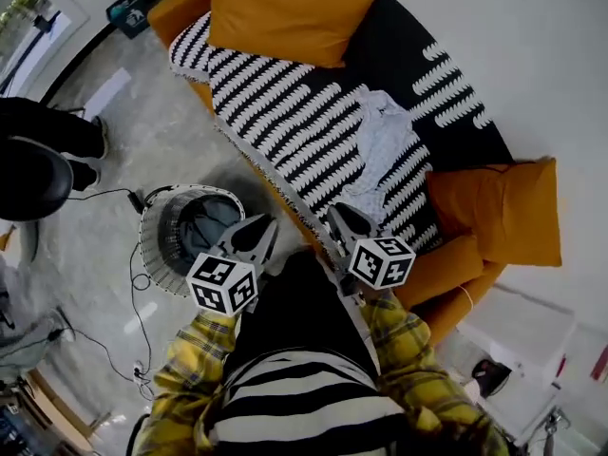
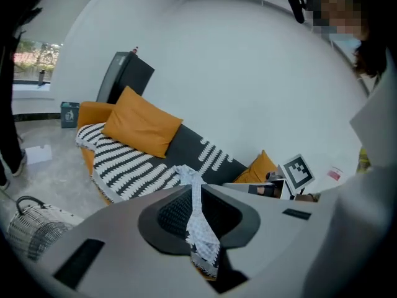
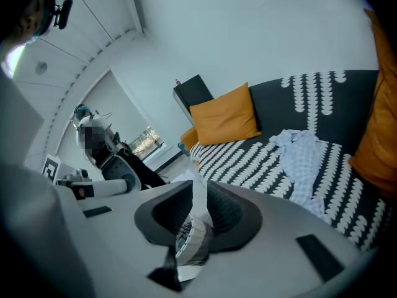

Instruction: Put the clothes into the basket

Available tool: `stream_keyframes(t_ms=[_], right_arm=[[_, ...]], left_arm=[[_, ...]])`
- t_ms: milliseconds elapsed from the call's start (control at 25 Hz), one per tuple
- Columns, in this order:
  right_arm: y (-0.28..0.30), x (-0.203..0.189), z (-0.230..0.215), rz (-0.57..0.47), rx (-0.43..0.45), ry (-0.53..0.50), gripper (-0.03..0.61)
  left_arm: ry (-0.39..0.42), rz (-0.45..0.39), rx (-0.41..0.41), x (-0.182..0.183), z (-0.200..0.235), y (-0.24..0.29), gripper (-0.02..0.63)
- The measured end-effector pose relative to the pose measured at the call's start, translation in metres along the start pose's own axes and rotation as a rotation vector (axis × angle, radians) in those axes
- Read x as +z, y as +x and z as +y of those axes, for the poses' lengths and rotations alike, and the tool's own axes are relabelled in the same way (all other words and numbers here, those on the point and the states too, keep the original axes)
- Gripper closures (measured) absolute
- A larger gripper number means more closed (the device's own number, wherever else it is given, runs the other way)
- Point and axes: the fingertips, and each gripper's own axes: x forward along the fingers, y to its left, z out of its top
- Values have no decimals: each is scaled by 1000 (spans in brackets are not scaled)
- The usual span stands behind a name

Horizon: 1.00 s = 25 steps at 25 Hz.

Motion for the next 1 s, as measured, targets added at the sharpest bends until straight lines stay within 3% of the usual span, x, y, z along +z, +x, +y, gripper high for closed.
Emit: stream_keyframes(t_ms=[200,360,640,880,1000], right_arm=[[-31,13,-58,-58,-107,52,506],[-41,17,-98,-83,-164,97,463],[-39,13,-158,-74,-250,144,436],[-22,20,-192,-48,-263,163,422],[-8,22,-212,-26,-268,170,409]], left_arm=[[79,79,-98,1,-37,56,557],[135,143,-150,-3,-51,101,555],[168,275,-206,-24,-58,165,555],[216,345,-180,-26,-56,192,555],[204,372,-148,-32,-47,204,555]])
